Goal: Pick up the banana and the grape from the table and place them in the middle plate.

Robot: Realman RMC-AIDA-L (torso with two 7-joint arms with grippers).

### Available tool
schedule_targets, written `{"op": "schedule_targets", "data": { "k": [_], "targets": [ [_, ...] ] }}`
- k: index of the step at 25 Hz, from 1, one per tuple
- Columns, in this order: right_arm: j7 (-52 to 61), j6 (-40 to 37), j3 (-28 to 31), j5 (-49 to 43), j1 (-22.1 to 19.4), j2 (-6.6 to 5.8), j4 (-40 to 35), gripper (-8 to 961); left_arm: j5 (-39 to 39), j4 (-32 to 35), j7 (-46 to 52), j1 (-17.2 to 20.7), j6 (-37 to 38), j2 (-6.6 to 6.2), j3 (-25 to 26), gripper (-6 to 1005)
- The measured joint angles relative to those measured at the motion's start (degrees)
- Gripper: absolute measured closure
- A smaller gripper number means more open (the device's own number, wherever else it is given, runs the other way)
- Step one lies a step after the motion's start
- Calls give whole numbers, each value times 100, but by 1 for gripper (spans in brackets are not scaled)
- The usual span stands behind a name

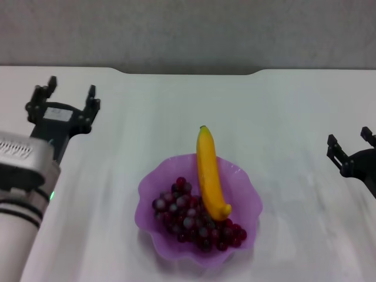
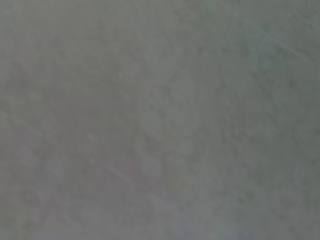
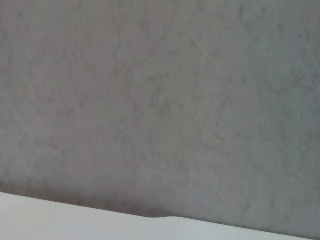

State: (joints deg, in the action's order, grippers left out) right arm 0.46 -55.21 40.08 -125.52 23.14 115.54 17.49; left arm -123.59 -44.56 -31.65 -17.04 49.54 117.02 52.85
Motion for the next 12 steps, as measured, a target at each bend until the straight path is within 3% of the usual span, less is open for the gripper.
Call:
{"op": "schedule_targets", "data": {
  "k": [4, 10, 12],
  "targets": [
    [-1, -3, -6, 1, 17, 5, 0, 194, -33, 1310, 1422, -428, 682, 7, -187, 259],
    [-23, -10, -62, 1, 25, 12, -32, 194, 9, 2741, 3668, -814, 572, -33, -146, 259],
    [-91, -25, -116, 9, 23, 12, -37, 194, 13, 2997, 4122, -772, 489, -30, -142, 259]
  ]
}}
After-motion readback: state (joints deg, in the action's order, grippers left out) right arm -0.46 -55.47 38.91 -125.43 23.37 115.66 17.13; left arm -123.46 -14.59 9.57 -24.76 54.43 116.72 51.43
